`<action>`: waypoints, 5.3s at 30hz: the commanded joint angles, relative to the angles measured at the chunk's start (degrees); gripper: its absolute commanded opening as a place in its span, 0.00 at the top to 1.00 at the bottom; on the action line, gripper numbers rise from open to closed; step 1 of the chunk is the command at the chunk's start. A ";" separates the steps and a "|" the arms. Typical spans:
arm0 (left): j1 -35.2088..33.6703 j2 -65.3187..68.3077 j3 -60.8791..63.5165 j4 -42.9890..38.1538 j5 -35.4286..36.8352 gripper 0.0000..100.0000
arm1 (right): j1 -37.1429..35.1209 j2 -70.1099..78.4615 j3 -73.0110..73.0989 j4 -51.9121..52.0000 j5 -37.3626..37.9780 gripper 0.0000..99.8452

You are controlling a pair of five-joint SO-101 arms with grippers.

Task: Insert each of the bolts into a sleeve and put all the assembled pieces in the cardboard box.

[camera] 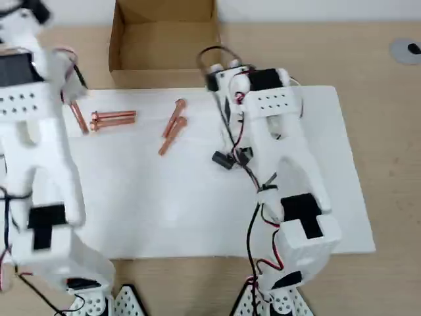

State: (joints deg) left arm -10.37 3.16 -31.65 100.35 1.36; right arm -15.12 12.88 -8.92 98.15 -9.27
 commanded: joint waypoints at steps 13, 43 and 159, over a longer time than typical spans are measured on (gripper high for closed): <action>3.87 -63.43 59.78 -22.42 -1.14 0.99 | -11.21 1.01 0.48 -1.93 35.08 0.88; 3.87 -105.10 86.51 -38.68 -1.32 0.99 | -8.40 15.69 -16.22 3.16 47.56 0.80; 19.52 -93.41 69.10 -50.55 8.00 0.99 | -21.14 -84.00 47.69 -27.25 0.35 0.99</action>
State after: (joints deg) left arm 6.42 -94.68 44.48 51.30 9.89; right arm -32.09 -65.19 29.67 81.01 -7.78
